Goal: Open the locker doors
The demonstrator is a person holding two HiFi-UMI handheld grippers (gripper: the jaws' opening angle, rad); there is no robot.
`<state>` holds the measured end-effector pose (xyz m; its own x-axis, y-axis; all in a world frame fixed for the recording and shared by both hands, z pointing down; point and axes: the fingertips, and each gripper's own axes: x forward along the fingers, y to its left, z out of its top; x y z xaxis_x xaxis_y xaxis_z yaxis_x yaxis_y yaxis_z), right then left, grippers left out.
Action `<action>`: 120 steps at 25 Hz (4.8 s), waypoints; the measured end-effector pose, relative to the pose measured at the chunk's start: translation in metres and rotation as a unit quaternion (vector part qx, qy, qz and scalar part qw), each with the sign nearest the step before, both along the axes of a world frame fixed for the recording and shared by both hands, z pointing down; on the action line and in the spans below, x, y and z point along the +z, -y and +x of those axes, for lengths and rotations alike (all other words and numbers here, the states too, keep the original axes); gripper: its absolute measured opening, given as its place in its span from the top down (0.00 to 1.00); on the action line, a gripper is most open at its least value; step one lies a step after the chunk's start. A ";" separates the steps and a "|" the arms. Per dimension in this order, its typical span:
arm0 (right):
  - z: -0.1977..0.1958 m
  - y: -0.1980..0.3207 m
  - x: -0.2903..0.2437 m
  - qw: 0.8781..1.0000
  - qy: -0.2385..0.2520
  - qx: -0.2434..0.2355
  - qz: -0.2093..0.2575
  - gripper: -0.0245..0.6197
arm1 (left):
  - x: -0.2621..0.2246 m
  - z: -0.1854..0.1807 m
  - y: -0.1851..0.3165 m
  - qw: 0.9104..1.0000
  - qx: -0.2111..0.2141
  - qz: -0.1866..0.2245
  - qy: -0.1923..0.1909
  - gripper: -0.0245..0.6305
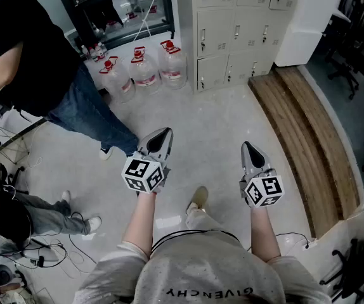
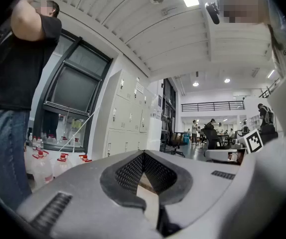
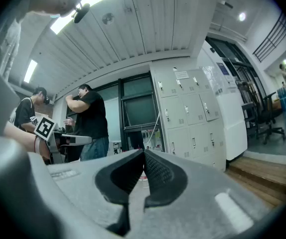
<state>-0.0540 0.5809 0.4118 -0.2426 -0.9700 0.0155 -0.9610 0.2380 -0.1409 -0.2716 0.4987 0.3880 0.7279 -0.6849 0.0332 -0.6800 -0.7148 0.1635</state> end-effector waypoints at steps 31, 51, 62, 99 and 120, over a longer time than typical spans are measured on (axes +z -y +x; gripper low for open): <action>0.064 0.257 0.001 1.000 0.003 0.014 -0.022 0.98 | 0.011 0.075 0.272 0.999 0.019 -0.029 -0.015 0.96; 0.147 0.432 -0.003 0.998 0.022 0.046 -0.024 0.97 | 0.007 0.160 0.466 0.998 0.042 -0.035 -0.020 0.96; 0.156 0.556 0.006 0.998 0.031 0.032 -0.035 0.97 | 0.012 0.184 0.582 0.998 0.049 -0.040 -0.017 0.96; 0.129 0.895 -0.165 0.984 -0.032 -0.149 0.094 0.84 | -0.055 0.241 0.809 1.000 -0.008 0.015 -0.025 0.96; 0.084 0.971 -0.209 0.977 -0.123 -0.159 0.072 0.74 | -0.053 0.224 0.838 0.998 -0.050 0.008 -0.027 0.96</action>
